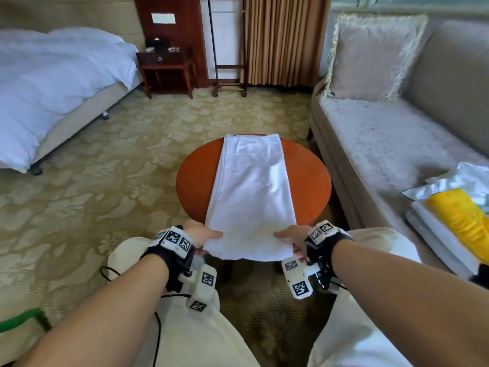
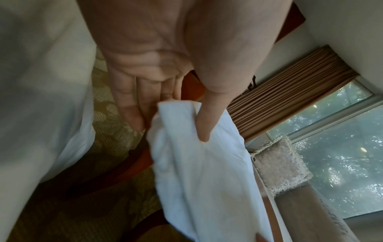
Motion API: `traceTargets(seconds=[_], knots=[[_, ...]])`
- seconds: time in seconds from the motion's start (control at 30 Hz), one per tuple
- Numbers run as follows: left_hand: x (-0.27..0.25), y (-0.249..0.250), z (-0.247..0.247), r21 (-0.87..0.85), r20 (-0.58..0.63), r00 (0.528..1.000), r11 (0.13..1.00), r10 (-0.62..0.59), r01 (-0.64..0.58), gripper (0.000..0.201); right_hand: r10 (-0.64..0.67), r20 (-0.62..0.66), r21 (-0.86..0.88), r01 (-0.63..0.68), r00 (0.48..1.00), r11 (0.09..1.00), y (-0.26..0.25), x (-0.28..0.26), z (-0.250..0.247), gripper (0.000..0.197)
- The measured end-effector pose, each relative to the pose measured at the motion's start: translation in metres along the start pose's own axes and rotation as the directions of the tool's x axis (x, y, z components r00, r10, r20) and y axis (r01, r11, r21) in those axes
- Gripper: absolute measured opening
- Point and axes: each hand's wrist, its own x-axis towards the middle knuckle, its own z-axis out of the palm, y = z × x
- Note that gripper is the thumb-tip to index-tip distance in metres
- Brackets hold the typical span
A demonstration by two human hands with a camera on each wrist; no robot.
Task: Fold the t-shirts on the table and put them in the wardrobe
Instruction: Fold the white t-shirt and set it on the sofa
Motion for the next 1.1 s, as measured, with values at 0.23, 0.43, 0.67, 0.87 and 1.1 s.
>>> traceTargets(seconds=[0.23, 0.43, 0.67, 0.87, 1.1], knots=[[-0.017, 0.007, -0.013, -0.109, 0.009, 0.996, 0.99, 0.088, -0.087, 0.035, -0.122, 0.011, -0.259, 0.121, 0.992, 0.958, 0.0, -0.036, -0.019, 0.033], [-0.04, 0.024, -0.018, -0.161, -0.105, 0.974, 0.963, 0.2, -0.215, 0.046, -0.103, 0.006, 0.032, 0.102, 0.995, 0.994, -0.008, -0.049, -0.032, 0.031], [-0.086, 0.051, -0.042, -0.266, -0.097, 0.941, 0.902, 0.325, -0.339, 0.024, -0.269, -0.056, 0.118, 0.274, 0.961, 0.954, -0.02, -0.084, -0.054, 0.021], [-0.106, 0.079, -0.048, -0.48, -0.048, 0.913, 0.792, 0.405, -0.377, 0.003, -0.481, 0.048, 0.407, 0.422, 0.876, 0.81, -0.035, -0.125, -0.071, 0.025], [-0.077, 0.102, -0.05, -0.611, -0.047, 0.854, 0.661, 0.519, -0.436, 0.025, -0.469, -0.097, 0.802, 0.348, 0.878, 0.486, -0.054, -0.107, -0.097, 0.03]])
